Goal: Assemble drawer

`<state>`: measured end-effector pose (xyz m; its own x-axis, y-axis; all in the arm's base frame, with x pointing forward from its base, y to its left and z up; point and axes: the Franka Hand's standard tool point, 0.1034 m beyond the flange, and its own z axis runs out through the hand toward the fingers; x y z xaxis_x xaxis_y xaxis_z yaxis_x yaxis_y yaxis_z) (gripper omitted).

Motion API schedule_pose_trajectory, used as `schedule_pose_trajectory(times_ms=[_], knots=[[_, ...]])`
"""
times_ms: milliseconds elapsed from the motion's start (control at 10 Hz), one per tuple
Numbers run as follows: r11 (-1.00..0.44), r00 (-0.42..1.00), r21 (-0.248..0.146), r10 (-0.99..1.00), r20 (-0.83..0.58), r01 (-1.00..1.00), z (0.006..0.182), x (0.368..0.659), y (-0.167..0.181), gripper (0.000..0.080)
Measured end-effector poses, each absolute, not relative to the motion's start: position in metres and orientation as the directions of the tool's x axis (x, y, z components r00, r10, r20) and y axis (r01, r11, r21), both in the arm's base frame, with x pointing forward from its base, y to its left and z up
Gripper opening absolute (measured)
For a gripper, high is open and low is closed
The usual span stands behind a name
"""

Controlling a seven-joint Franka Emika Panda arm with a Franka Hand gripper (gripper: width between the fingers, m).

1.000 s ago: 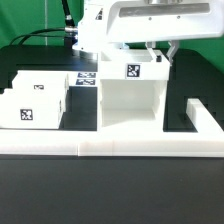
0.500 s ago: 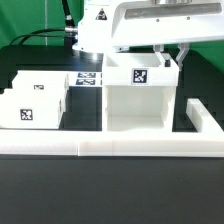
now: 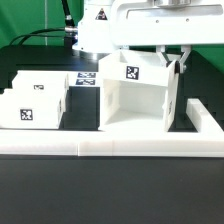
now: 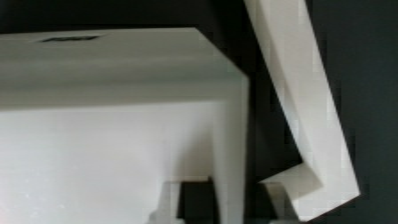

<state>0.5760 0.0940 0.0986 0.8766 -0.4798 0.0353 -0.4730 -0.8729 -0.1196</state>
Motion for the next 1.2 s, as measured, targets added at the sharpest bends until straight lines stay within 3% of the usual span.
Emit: schedule_pose_trajectory(times_ms=[400, 800, 1000, 1200], knots=[[-0.731, 0.736, -0.138, -0.676, 0.018, -0.668, 0.100, 0.583, 0.077, 0.0041], [-0.623, 0.632, -0.150, -0.775, -0.009, -0.767, 0.102, 0.584, 0.083, 0.0041], [-0.441, 0.454, -0.150, -0.889, -0.062, -0.885, 0.100, 0.582, 0.087, 0.0041], [-0.285, 0.298, -0.126, -0.949, -0.106, -0.950, 0.098, 0.580, 0.093, 0.0041]])
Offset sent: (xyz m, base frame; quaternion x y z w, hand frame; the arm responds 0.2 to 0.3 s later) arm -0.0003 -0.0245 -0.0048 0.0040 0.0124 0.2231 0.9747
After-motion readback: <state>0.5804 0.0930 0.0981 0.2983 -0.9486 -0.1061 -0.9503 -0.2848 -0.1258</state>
